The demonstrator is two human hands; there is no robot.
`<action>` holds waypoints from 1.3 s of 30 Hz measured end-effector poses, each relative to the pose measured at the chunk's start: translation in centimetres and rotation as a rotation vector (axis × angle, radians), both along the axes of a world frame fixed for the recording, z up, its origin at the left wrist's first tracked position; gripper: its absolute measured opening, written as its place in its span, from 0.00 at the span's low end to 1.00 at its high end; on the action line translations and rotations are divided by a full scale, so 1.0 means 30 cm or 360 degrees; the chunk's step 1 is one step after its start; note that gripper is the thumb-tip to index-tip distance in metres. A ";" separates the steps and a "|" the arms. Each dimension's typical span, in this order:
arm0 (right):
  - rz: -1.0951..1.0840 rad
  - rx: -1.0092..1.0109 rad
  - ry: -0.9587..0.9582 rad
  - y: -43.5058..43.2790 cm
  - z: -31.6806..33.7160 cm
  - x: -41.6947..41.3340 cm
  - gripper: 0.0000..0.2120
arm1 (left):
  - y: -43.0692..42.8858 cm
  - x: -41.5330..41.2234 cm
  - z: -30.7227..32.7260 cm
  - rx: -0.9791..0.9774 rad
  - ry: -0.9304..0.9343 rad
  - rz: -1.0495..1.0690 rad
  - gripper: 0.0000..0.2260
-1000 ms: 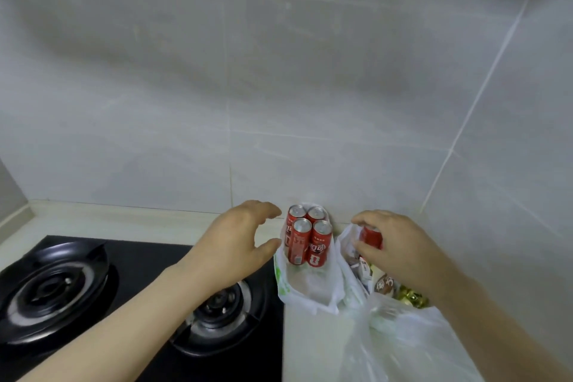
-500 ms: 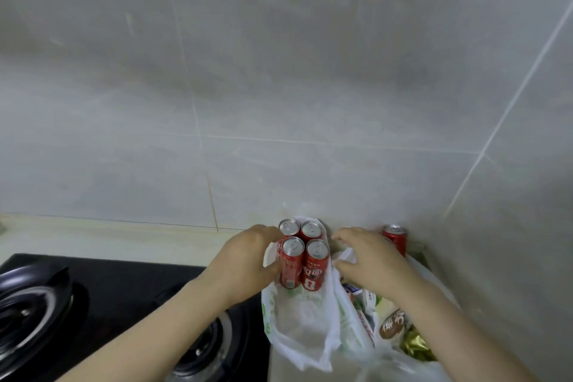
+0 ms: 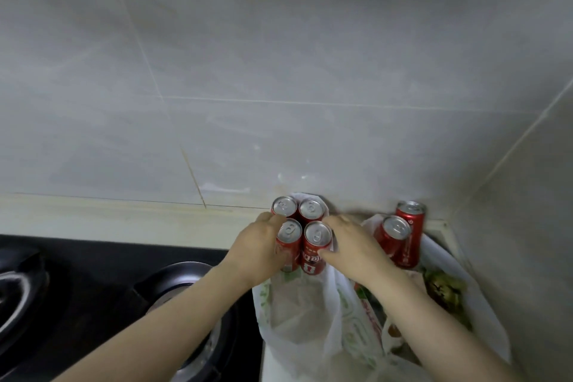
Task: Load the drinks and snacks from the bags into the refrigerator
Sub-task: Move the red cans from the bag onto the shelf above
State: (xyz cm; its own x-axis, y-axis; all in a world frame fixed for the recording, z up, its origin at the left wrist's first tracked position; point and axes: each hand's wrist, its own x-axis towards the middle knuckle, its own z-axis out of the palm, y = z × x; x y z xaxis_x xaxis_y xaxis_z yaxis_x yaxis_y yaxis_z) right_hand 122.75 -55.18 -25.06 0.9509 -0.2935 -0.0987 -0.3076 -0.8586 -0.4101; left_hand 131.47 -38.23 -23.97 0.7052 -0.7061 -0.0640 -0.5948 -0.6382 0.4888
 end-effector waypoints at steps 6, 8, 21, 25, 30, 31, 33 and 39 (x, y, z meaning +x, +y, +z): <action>-0.0042 0.0022 0.0027 -0.014 -0.059 0.035 0.24 | -0.046 0.048 -0.089 0.0002 -0.0011 0.0036 0.25; -0.0053 0.0017 0.0030 -0.010 -0.071 0.041 0.26 | -0.061 0.057 -0.112 -0.0008 -0.0038 0.0053 0.25; -0.0168 0.0147 -0.0039 0.044 -0.083 0.036 0.22 | -0.080 0.075 -0.172 0.0105 -0.0133 0.0065 0.23; -0.0138 0.0074 0.0005 0.056 -0.082 0.003 0.18 | -0.054 0.046 -0.172 0.0049 -0.0056 0.0059 0.19; -0.0112 0.0064 0.0037 0.061 -0.081 -0.071 0.20 | 0.010 0.008 -0.154 -0.0019 0.0015 0.0020 0.17; -0.0118 0.0067 0.0043 0.067 -0.083 -0.090 0.20 | 0.025 -0.003 -0.151 -0.0022 0.0023 0.0006 0.17; -0.0133 0.0091 0.0056 0.082 -0.086 -0.125 0.21 | 0.056 -0.030 -0.148 -0.0005 0.0015 -0.0028 0.16; -0.0084 0.0106 0.0068 0.127 -0.102 -0.199 0.19 | 0.121 -0.095 -0.152 -0.0008 0.0000 -0.0097 0.14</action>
